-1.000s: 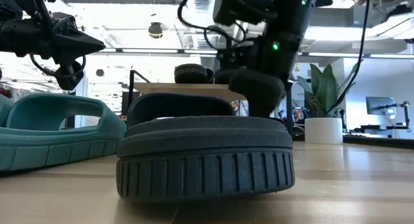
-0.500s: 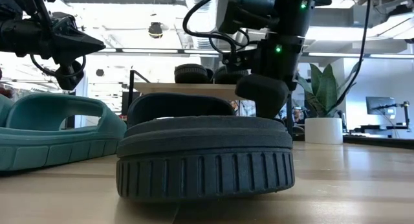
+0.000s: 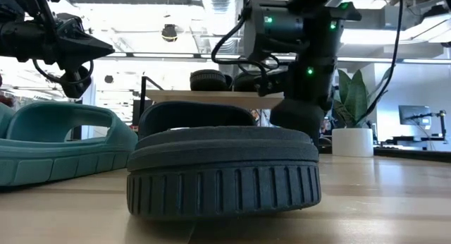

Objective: Pick and place slides into the shelf
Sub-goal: Put the black slide under the shelf

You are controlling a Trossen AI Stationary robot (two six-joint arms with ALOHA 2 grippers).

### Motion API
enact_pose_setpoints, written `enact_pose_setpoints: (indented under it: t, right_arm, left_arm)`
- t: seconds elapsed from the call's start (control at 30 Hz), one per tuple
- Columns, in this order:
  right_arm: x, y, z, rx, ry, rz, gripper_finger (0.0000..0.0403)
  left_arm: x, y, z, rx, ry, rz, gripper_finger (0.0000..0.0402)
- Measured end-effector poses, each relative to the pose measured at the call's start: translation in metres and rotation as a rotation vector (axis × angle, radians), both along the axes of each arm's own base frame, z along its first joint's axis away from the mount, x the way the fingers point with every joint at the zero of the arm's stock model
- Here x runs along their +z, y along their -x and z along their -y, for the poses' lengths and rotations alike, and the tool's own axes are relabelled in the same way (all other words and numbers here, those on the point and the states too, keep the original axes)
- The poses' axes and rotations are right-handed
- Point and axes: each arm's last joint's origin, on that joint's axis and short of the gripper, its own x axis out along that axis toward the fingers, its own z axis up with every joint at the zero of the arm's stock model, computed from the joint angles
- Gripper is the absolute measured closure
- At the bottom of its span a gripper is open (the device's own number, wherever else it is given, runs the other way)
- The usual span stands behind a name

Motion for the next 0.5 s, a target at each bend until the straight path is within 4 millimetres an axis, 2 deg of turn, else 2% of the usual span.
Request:
enact_pose_setpoints:
  t: [0.23,0.5]
  right_arm:
    - [0.001,-0.007,0.018,-0.009,0.029,0.033,0.0352]
    - [0.0,-0.01,0.029,0.023,0.024,0.025,0.0396]
  left_arm:
    - [0.0,0.0,0.0,-0.001,0.012,0.001,0.0401]
    - [0.0,0.0,0.0,0.0,0.027,0.002,0.0401]
